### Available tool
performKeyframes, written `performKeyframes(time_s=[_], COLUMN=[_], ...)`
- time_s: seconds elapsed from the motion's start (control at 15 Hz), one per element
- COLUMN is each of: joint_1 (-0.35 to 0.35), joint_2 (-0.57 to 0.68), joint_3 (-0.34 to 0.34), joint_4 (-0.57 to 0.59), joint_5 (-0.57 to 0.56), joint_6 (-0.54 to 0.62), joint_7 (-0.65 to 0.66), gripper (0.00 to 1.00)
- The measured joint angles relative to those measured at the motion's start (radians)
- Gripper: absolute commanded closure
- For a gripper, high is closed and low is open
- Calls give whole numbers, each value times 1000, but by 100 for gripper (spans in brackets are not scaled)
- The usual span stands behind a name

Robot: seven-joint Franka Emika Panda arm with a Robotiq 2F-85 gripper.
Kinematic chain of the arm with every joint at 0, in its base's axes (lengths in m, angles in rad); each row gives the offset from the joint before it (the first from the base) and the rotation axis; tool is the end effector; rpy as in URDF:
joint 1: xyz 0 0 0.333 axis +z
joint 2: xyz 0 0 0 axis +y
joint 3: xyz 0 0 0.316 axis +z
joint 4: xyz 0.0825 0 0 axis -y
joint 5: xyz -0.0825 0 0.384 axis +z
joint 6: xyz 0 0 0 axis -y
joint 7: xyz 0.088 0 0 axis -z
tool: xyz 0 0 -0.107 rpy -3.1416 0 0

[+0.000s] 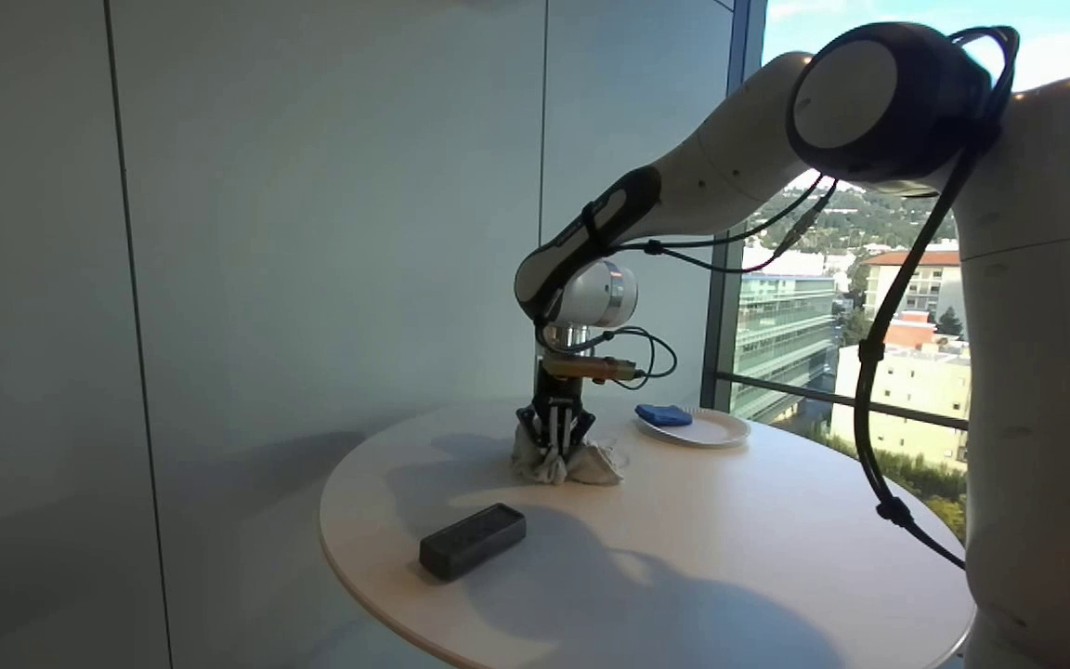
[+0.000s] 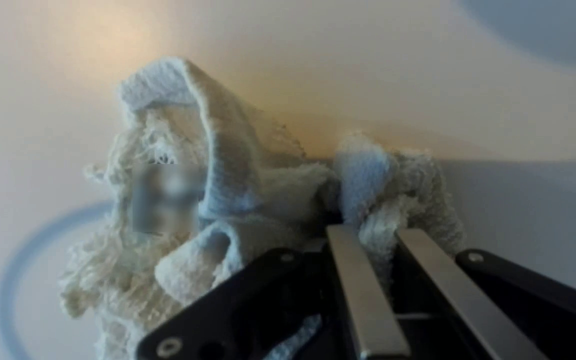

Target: Wipe a small part of the table using the towel

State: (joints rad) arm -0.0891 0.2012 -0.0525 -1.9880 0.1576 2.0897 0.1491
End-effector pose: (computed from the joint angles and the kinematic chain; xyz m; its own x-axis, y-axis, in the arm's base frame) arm 0.5774 -0.0736 0.3561 0.9260 -0.3582 -0.1196 -0.3702 -0.9234 -0.1009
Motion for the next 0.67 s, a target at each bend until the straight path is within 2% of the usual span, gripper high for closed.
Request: performKeyframes(time_s=[0.2, 0.33, 0.47, 0.67], joint_1=[-13, -11, 1, 23], joint_2=[-46, -102, -165, -252], joint_3=[-10, -12, -10, 3], joint_4=[-62, -136, -218, -320], joint_5=[78, 91, 84, 6], joint_6=[-37, -61, -73, -72], joint_7=[5, 54, 128, 255], gripper=[93, 93, 93, 93])
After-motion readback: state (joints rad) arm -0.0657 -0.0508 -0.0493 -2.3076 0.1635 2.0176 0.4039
